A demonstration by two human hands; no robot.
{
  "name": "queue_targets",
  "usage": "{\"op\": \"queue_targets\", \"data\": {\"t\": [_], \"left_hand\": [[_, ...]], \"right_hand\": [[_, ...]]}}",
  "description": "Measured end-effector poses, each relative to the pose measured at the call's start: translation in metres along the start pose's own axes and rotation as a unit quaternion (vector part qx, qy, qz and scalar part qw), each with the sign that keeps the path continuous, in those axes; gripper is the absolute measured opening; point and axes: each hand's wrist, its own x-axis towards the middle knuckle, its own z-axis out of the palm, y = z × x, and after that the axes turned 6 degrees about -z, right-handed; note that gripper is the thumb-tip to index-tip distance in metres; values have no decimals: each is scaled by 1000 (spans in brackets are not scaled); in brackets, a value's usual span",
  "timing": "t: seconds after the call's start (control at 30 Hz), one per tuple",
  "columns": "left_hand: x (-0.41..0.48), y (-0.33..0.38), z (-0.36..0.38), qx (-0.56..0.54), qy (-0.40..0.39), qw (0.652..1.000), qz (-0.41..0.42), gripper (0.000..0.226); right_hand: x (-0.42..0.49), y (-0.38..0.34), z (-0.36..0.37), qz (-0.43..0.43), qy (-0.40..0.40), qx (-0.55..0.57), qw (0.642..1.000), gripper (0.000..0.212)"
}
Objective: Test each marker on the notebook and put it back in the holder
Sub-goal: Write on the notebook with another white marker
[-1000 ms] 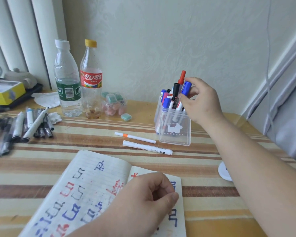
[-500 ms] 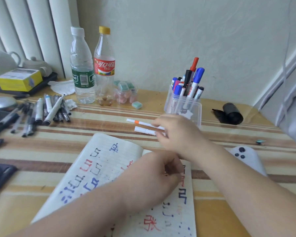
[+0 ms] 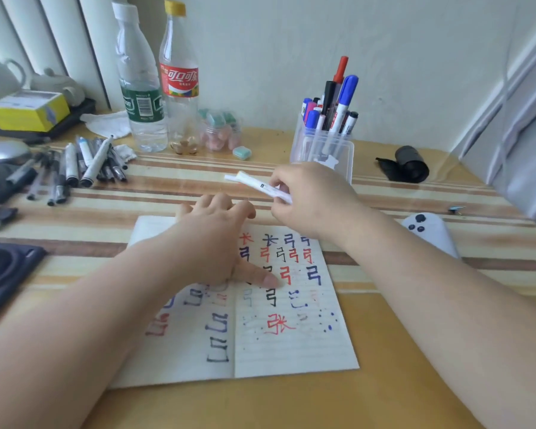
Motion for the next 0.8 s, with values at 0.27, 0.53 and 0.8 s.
{"op": "queue_targets", "data": {"t": [0.27,0.53,0.8], "left_hand": [[-5,-1,8,10,64,996,-53,136],[-5,12,23,-69,199,944,253,43],[-6,20,26,-189,174,932,257,20]], "right_hand": [[-75,20,-7,87,-102,327,935,11],[-84,23,1,140,-15,589,796,13],[-82,13,25,81,122,675,723,7]]}}
